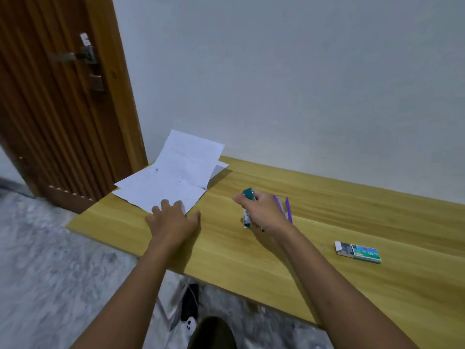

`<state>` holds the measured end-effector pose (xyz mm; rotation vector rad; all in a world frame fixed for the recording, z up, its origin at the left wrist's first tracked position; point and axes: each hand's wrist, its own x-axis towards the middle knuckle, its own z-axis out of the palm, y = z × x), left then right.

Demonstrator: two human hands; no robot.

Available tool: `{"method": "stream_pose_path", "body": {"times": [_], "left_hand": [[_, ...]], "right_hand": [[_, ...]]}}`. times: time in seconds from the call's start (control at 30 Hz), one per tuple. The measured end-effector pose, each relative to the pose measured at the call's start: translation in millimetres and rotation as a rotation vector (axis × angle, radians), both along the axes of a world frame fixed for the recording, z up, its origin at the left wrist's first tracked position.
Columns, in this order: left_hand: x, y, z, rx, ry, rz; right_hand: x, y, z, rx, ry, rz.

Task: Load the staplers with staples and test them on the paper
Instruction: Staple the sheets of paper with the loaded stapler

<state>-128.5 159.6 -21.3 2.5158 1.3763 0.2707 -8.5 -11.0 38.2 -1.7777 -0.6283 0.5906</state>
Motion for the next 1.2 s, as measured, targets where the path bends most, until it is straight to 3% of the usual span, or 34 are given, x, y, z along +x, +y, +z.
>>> {"method": "stream_pose_path", "body": {"times": [0.13,0.43,0.53,0.63,0.77,0.93,1.07,1.2], "left_hand": [[-6.2,-3.7,-16.2,0.182,-0.094,0.001],[-7.8,-1.3,-17.4,0.191,-0.179,0.004],[-6.5,-0.3,-17.5,0.125,-0.291,0.020],[-8.1,0.0,-14.9,-0.042,-0.596,0.150],[-13.0,0.2,-5.5,-0.175,-0.924,0.314],[-13.6,1.6,-1.1,-0.200,-1.105,0.427],[-13.0,3.9,-7.1,-0.105,-0.956,0.437],[-8.6,5.5,-15.7,-0.059,-0.759,0.383]], "right_hand": [[14.3,49.6,7.0,-0.077,-0.044,0.022],[38.1,143.0,-3.2,-0.021,0.052,-0.148],[32.9,148.7,-8.9,0.016,-0.068,-0.138],[21.1,141.2,-19.0,0.030,-0.266,-0.023],[6.1,122.8,-31.6,-0.175,-0.613,0.221],[-1.9,119.4,-35.5,-0.391,-0.870,0.536],[6.4,121.2,-30.8,-0.393,-0.681,0.603],[18.6,127.1,-30.0,-0.260,-0.574,0.370]]}}
